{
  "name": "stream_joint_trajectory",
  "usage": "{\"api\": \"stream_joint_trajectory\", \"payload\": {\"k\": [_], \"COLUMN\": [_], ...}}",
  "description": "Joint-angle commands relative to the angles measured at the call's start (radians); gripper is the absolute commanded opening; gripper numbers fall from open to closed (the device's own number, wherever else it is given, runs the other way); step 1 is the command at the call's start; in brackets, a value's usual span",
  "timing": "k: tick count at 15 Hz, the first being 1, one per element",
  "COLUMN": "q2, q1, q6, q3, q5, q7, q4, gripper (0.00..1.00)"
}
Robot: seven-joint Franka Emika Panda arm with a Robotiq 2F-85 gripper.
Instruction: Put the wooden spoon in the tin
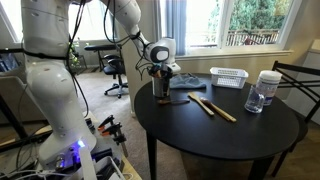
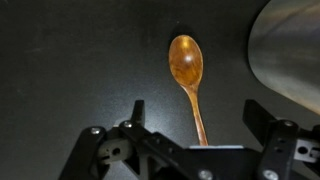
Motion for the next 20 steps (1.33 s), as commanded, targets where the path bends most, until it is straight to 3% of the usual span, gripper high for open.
{"api": "stream_joint_trajectory", "payload": {"k": [1,10,20], "q2": [0.043,0.107,0.172], "q1": [-0.006,-0.008,-0.048], "q6": [0.071,0.091,0.093], "q3": [0.006,0.006,-0.054], "q5": [0.052,0.036,0.048], "q7": [-0.039,-0.163,-0.288], "q4": [0.011,0.042,0.089], "gripper": [1.0,1.0,1.0]}}
